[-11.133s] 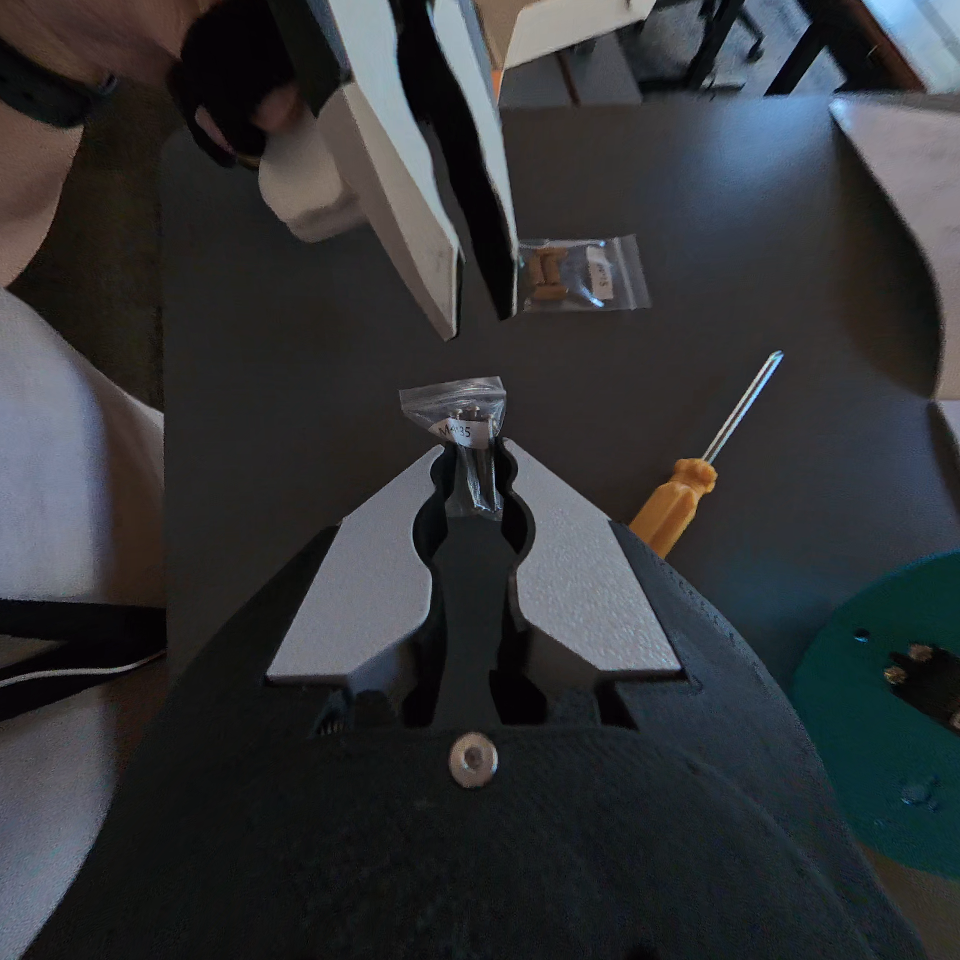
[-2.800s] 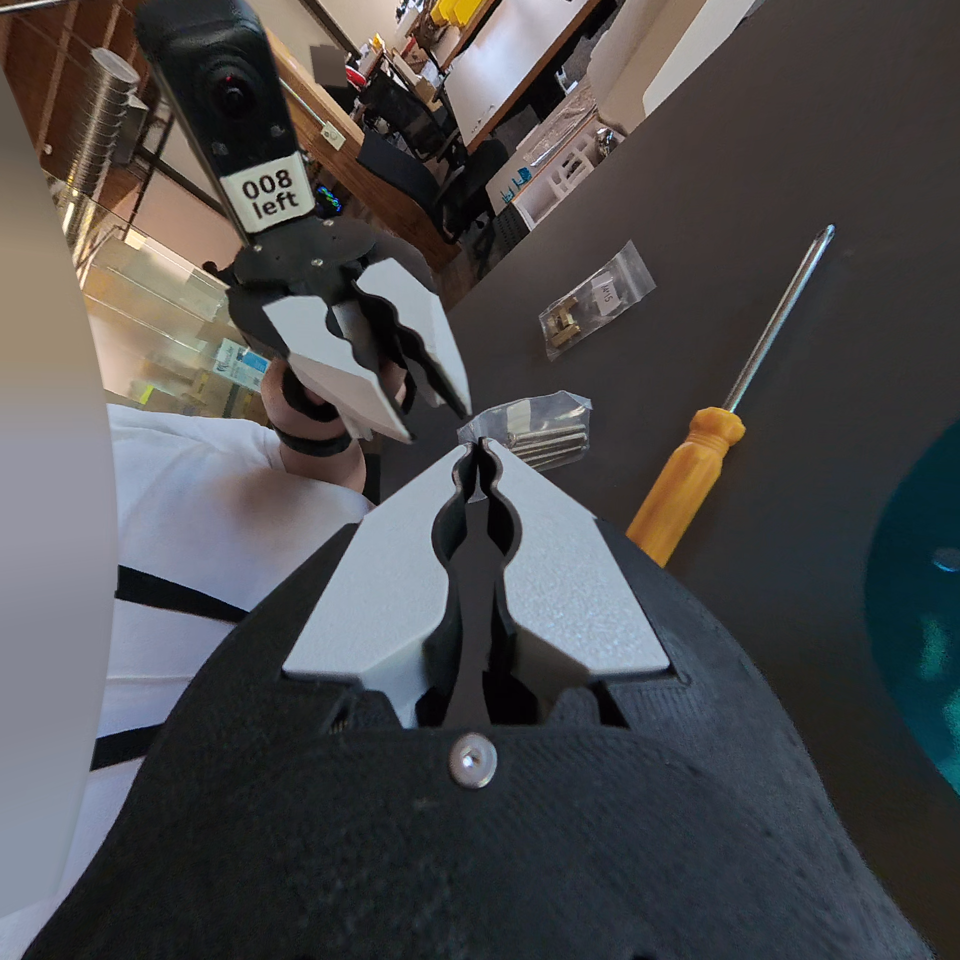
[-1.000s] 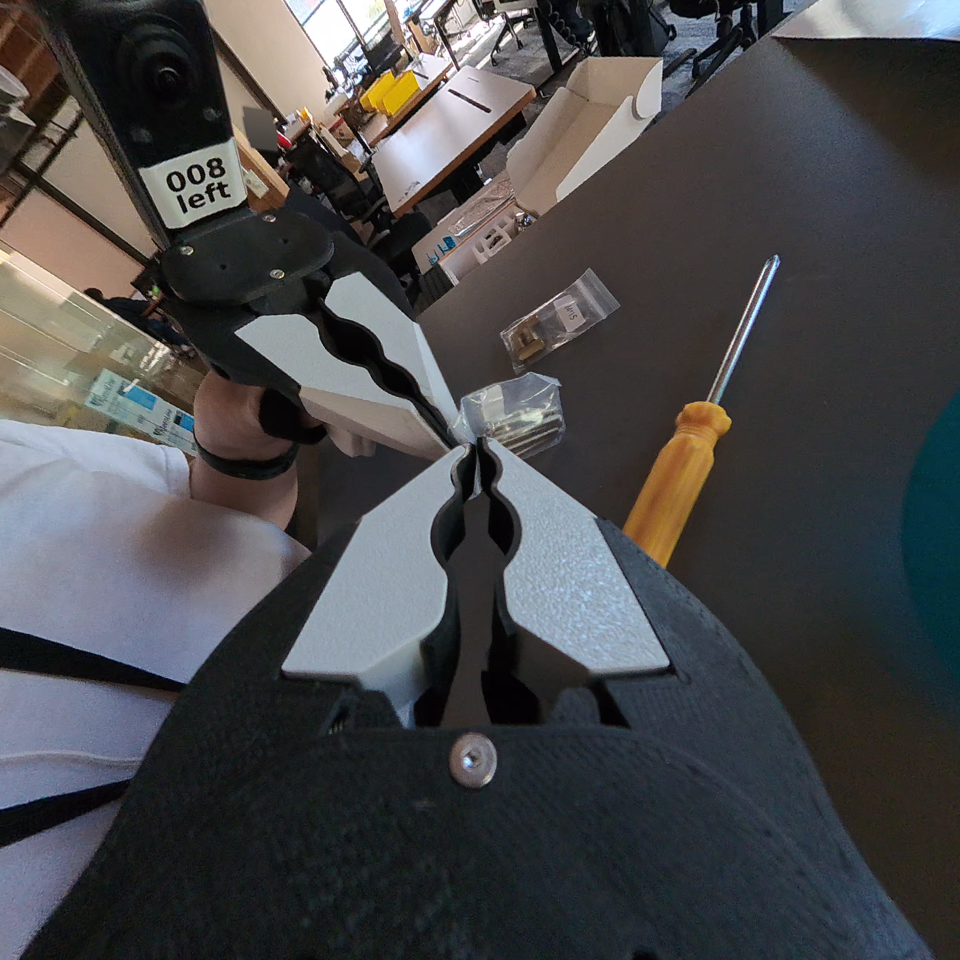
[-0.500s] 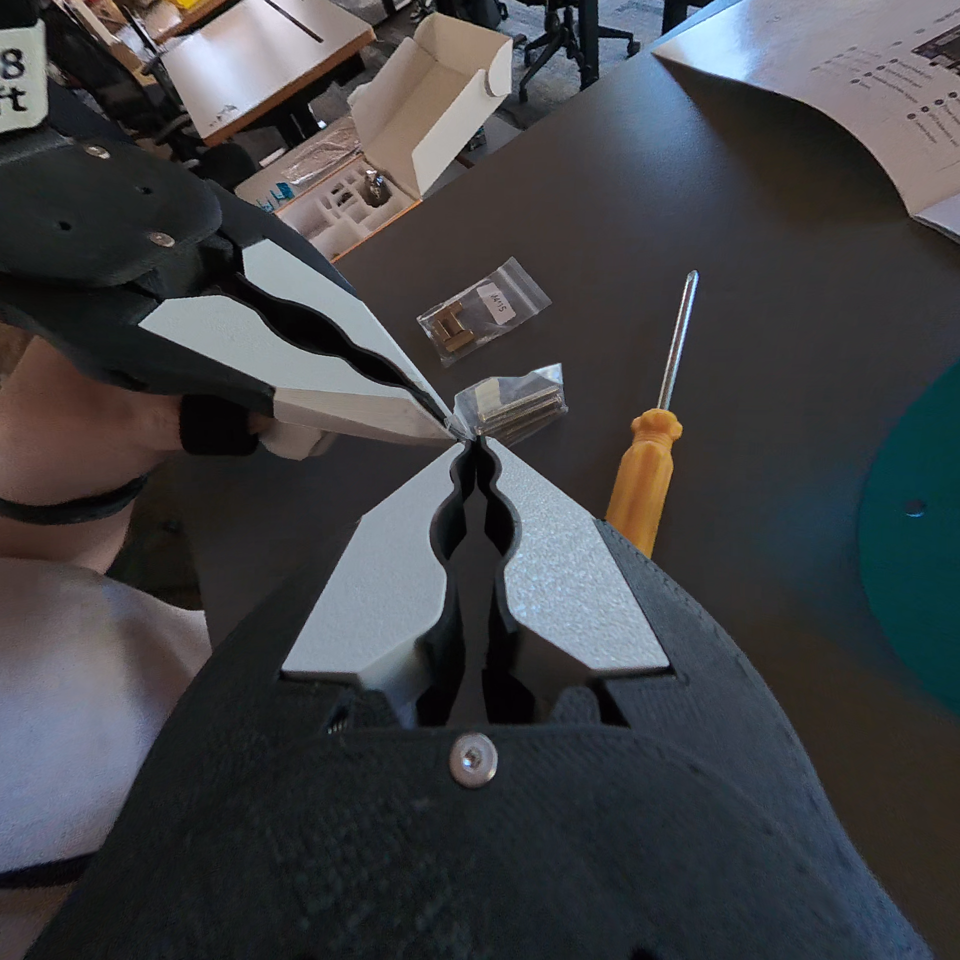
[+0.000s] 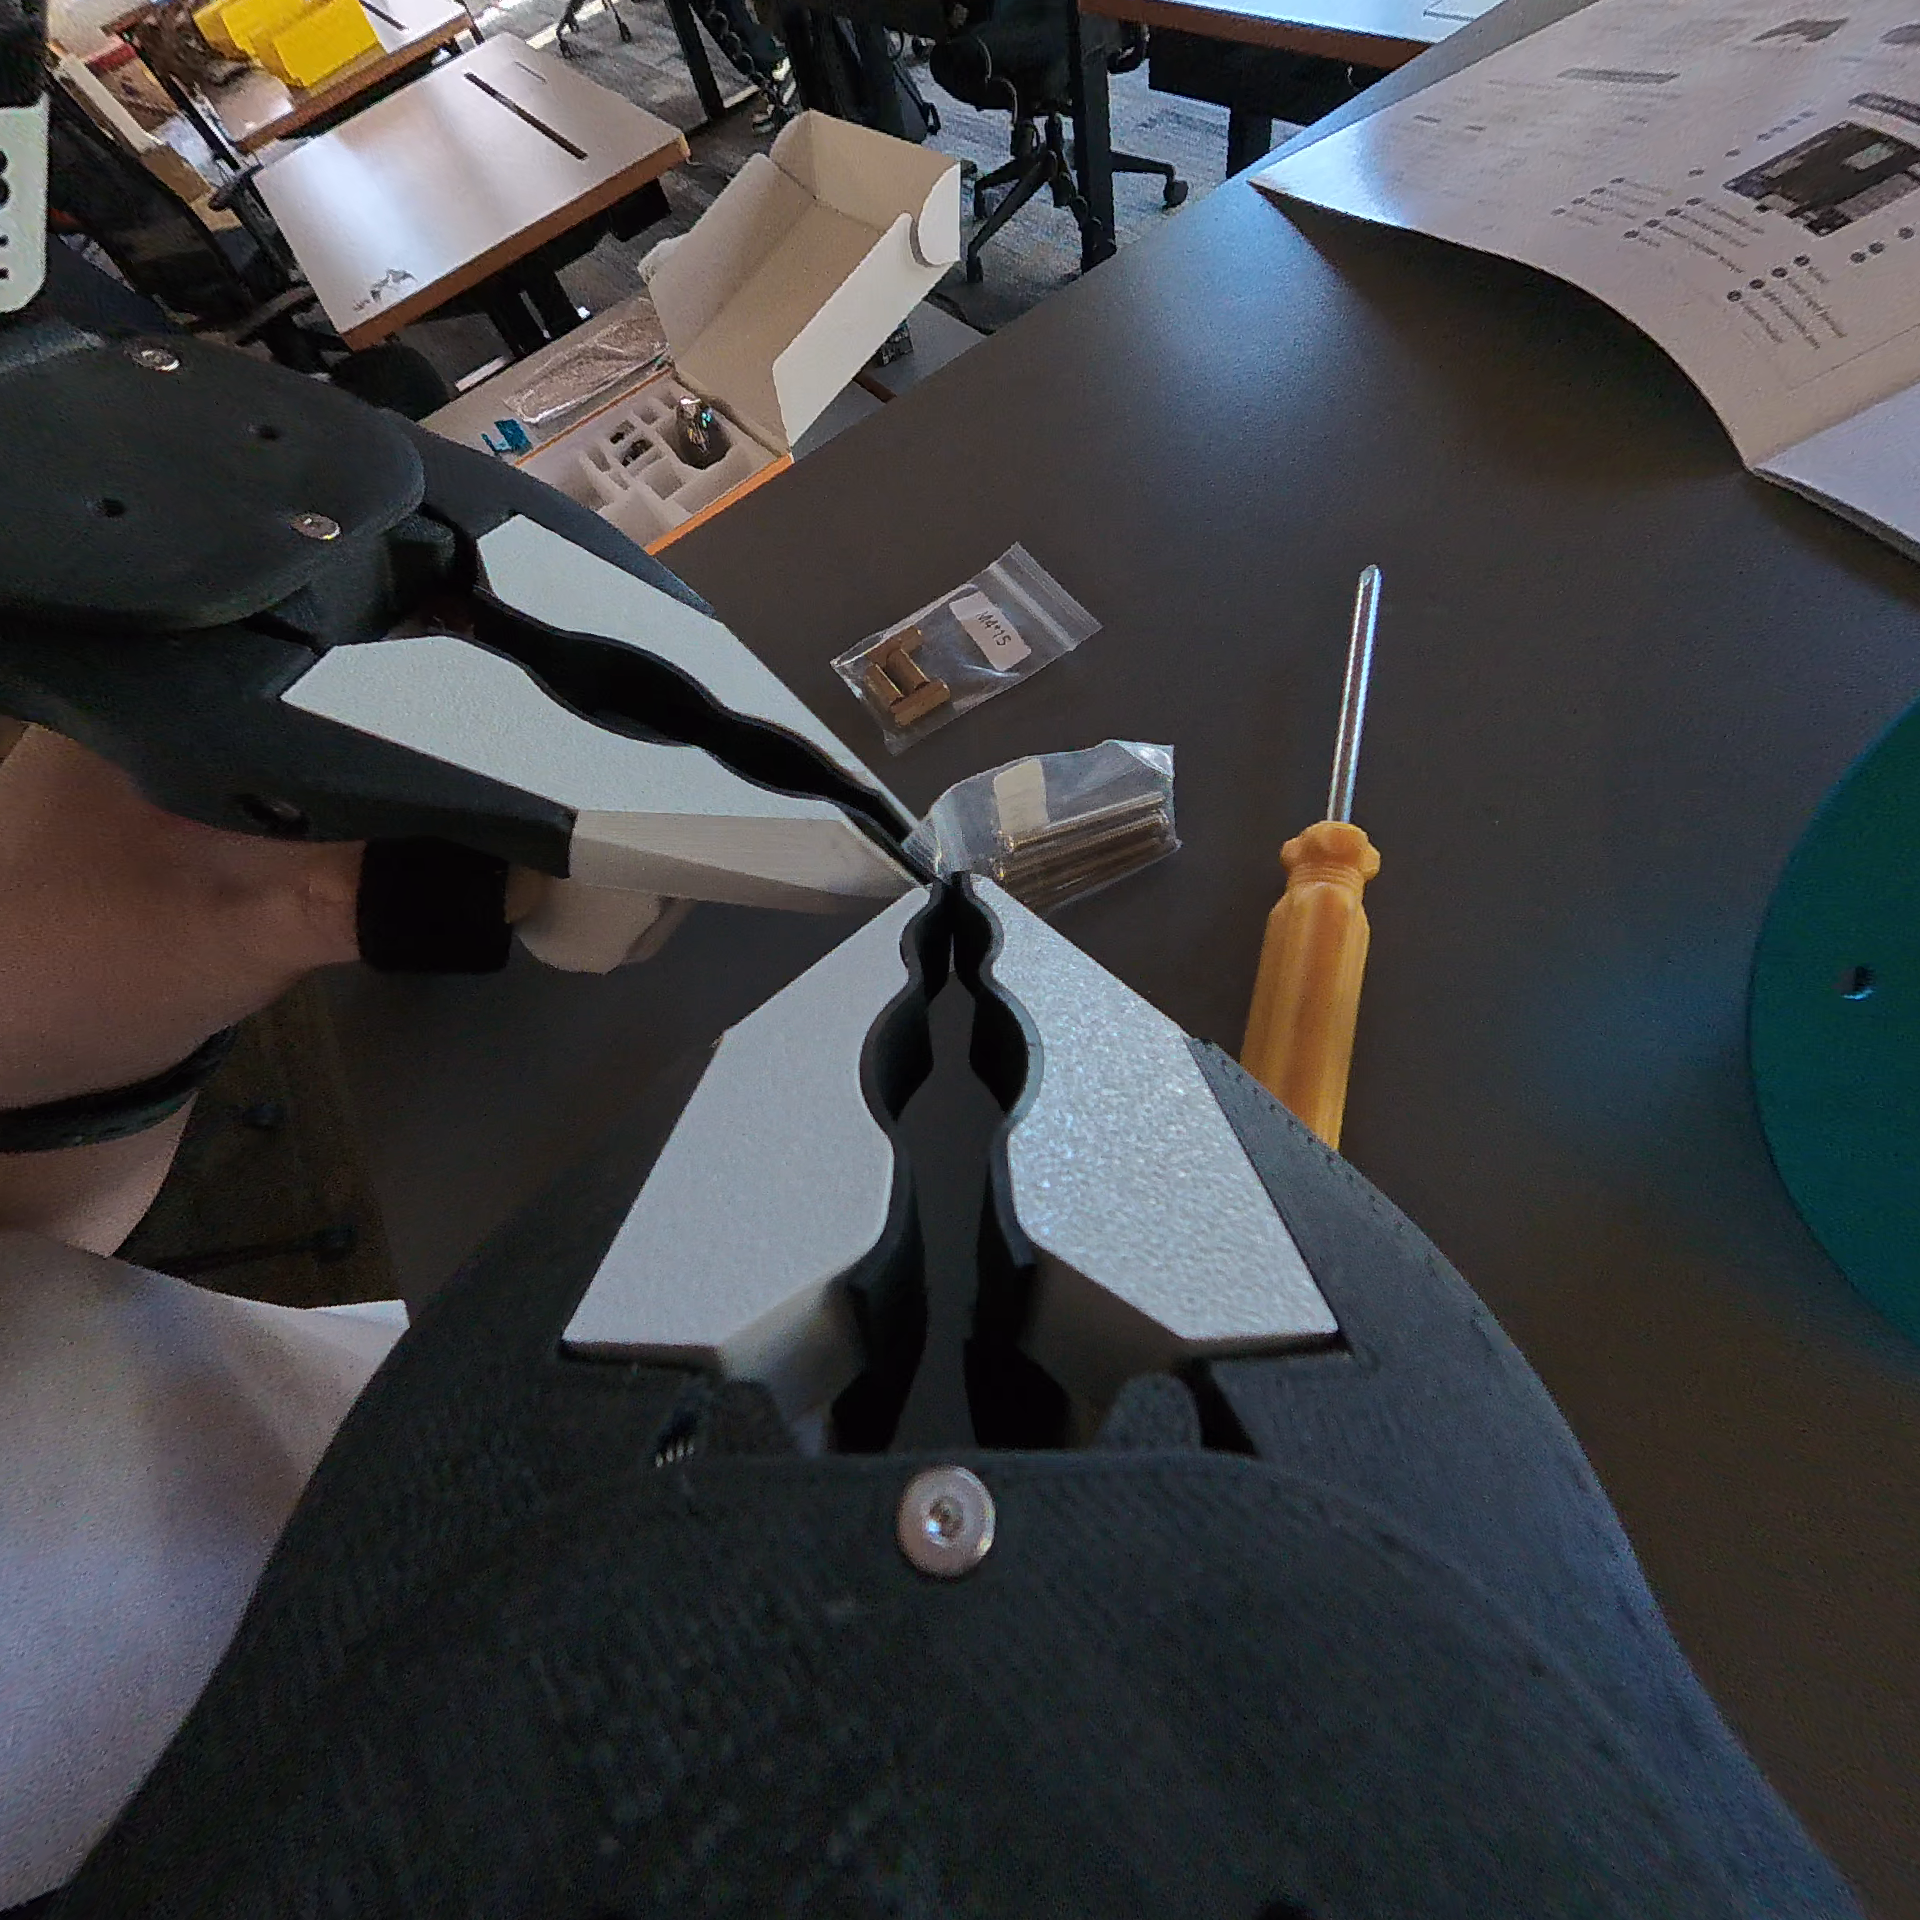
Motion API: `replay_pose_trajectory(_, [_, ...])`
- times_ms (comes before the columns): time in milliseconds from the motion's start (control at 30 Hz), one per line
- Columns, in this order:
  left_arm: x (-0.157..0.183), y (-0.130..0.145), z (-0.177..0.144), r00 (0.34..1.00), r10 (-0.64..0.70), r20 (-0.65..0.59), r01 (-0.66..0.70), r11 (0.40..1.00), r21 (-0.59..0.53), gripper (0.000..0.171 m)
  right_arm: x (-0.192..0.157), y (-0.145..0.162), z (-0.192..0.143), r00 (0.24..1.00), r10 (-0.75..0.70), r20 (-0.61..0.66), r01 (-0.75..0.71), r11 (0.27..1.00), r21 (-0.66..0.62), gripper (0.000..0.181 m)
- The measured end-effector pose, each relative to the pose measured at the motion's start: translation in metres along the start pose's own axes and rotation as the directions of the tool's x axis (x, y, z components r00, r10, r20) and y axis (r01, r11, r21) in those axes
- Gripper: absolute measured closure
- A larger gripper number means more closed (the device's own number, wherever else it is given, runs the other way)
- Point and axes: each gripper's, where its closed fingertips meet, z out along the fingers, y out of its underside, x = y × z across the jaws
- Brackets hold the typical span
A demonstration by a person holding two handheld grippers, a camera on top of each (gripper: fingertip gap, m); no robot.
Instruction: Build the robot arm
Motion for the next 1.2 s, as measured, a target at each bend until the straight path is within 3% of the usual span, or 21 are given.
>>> replay_pose_trajectory(367, [0.004, 0.002, 0.006, 0.998, 0.048, -0.035, -0.050, 0.998, -0.048, 0.171, 0.003, 0.004, -0.004, 0.996, 0.038, 0.077, -0.035, 0.999, -0.030, 0.181])
replay_pose_trajectory(567, [0.000, 0.000, 0.012, 1.000, 0.025, 0.016, -0.024, 0.998, -0.065, 0.171, 0.013, 0.004, -0.003, 0.999, 0.052, 0.016, -0.051, 0.998, -0.027, 0.181])
replay_pose_trajectory(800, [-0.006, 0.006, 0.012, 0.994, -0.006, 0.108, 0.018, 0.994, -0.109, 0.171, 0.012, 0.008, 0.003, 0.991, -0.083, -0.108, 0.077, 0.995, -0.063, 0.181])
replay_pose_trajectory(833, [-0.015, 0.009, 0.010, 0.986, 0.003, 0.165, 0.017, 0.992, -0.123, 0.171, 0.014, 0.008, 0.003, 0.987, -0.093, -0.128, 0.085, 0.994, -0.066, 0.181])
replay_pose_trajectory(933, [-0.018, 0.010, 0.008, 0.984, -0.045, 0.172, 0.063, 0.993, -0.102, 0.171, 0.012, 0.007, 0.002, 0.982, -0.127, -0.142, 0.119, 0.991, -0.060, 0.181])
replay_pose_trajectory(1200, [-0.010, 0.002, -0.005, 0.978, -0.024, 0.206, 0.034, 0.999, -0.041, 0.171, 0.006, -0.002, -0.003, 0.983, -0.150, -0.105, 0.150, 0.989, 0.001, 0.181])
